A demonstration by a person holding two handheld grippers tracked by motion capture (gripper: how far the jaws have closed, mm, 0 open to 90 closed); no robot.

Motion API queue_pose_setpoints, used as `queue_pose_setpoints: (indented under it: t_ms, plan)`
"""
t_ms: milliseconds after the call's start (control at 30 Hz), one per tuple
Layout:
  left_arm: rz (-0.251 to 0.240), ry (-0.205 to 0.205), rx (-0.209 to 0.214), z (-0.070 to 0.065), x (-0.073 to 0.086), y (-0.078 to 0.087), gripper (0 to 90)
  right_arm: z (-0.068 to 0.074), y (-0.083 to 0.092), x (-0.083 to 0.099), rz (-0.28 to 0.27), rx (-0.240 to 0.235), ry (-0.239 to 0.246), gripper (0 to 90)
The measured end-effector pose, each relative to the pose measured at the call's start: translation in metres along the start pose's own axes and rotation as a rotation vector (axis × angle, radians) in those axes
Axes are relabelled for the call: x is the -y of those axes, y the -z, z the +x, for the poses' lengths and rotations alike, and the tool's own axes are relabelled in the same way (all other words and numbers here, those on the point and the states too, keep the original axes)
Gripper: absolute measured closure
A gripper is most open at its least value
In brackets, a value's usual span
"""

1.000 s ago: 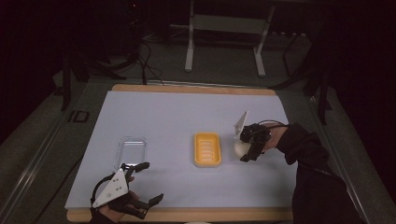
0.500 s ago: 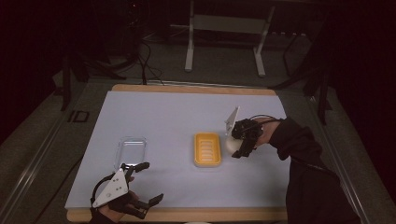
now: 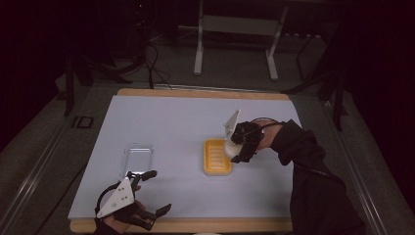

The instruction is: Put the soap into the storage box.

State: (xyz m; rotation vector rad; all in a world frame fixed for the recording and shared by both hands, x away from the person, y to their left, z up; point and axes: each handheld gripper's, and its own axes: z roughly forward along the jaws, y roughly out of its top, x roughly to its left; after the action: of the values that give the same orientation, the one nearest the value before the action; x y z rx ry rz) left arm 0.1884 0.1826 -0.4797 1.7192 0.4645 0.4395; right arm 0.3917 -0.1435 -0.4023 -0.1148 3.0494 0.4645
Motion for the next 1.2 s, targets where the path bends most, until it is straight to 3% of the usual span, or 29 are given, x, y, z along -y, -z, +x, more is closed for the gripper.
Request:
queue_pose_setpoints:
  t_ms: [167,433,600,867,1200]
  plan:
    - [-0.002,0.000,0.000,0.000,0.000,0.000,0.1,0.000,-0.005,-0.008,-0.020,0.014,0.023,24.5]
    - [-0.001,-0.001,0.001,0.000,0.000,0.000,0.1,-0.004,-0.020,-0.015,-0.050,-0.005,0.015,24.5]
    - [0.000,0.000,0.004,0.000,0.000,0.000,0.1,-0.005,-0.032,-0.017,-0.057,0.007,0.031,24.5]
    - [0.002,-0.005,0.008,-0.001,0.000,0.000,0.1,-0.010,-0.054,-0.014,-0.066,-0.003,0.006,24.5]
    - [0.006,-0.008,0.012,-0.001,0.000,0.000,0.1,-0.018,-0.082,-0.009,-0.002,-0.003,-0.022,24.4]
